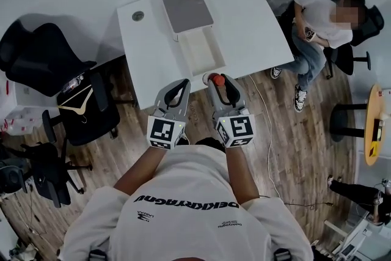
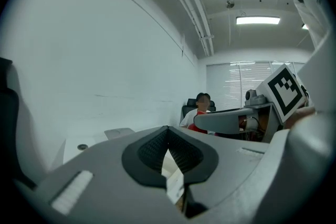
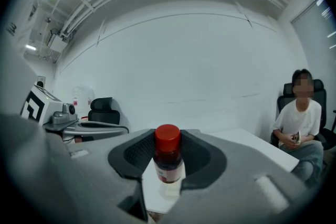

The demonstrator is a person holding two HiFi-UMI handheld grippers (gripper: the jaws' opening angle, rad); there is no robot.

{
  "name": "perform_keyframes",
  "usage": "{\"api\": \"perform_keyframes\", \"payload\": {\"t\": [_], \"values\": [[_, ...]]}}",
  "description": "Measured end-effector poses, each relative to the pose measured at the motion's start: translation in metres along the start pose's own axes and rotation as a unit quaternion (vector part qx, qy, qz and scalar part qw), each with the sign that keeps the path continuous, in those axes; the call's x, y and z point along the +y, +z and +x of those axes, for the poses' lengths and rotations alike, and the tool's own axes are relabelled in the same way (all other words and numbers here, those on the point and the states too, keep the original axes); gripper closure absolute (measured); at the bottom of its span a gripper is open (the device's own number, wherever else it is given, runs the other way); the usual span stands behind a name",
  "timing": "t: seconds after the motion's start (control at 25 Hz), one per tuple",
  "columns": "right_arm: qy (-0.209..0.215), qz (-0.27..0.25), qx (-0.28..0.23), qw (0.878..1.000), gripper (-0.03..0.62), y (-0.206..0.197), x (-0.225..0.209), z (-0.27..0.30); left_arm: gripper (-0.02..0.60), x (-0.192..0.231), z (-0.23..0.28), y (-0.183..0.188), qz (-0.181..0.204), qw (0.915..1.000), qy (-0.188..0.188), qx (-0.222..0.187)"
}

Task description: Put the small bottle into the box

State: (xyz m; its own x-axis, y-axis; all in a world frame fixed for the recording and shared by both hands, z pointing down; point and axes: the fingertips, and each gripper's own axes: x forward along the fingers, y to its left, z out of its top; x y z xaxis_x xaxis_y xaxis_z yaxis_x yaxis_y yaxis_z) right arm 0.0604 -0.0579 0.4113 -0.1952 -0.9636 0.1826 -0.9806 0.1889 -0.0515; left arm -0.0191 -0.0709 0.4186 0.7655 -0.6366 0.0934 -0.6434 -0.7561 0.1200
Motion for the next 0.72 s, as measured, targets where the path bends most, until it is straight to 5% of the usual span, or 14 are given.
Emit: {"api": "perform_keyframes", "payload": {"t": [0.72], "values": [[0.021, -0.006, 0.001, 1.000, 0.453, 0.007, -0.026, 0.027, 0.574, 0.009, 0.031, 0.002, -0.001, 0.9996, 0.028, -0.001]]}}
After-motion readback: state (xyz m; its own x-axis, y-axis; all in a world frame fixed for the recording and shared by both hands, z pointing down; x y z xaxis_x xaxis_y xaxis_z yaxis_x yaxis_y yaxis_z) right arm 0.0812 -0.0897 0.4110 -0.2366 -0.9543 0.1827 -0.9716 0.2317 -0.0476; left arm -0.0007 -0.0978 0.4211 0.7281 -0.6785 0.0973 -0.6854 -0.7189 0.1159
